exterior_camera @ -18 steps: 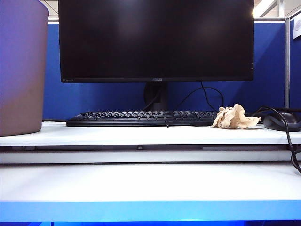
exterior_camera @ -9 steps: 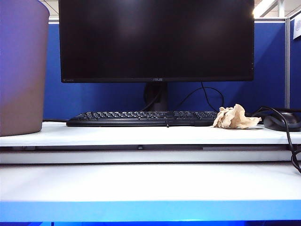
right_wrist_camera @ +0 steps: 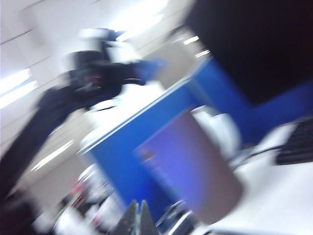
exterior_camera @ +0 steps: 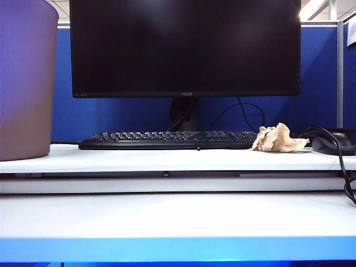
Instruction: Pick up all paper balls from the table and place them in the pink trash can.
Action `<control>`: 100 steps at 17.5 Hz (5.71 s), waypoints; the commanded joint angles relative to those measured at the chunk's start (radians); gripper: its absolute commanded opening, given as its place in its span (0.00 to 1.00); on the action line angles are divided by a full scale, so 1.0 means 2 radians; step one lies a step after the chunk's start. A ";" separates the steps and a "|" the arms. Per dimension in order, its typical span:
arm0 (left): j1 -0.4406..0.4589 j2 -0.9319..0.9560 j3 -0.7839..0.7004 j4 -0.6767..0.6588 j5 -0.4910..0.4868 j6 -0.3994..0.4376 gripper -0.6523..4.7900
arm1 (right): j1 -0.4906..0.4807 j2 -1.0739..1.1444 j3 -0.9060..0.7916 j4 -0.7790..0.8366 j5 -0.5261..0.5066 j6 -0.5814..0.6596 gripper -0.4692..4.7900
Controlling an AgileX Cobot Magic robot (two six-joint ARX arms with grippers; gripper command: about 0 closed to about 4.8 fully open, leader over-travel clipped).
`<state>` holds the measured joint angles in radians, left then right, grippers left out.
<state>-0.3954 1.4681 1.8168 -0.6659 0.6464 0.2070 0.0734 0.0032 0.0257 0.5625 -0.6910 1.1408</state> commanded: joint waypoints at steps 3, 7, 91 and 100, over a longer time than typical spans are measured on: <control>-0.129 0.128 0.000 0.110 -0.032 0.001 0.86 | -0.001 -0.001 0.002 -0.117 0.217 -0.014 0.08; -0.164 0.261 0.000 0.197 -0.033 -0.013 0.86 | -0.001 -0.001 0.002 -0.138 0.244 -0.013 0.08; 0.072 -0.402 -0.090 -0.219 -0.308 -0.044 0.11 | 0.025 -0.001 0.026 -0.033 -0.033 -0.079 0.08; 0.072 -0.735 -0.448 -0.125 -0.274 -0.214 0.11 | 0.025 -0.001 0.026 -0.087 -0.020 -0.126 0.08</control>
<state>-0.2523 0.0250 0.9680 -0.9810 0.0906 -0.1547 0.1238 0.0032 0.0753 0.3756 -0.7334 0.8959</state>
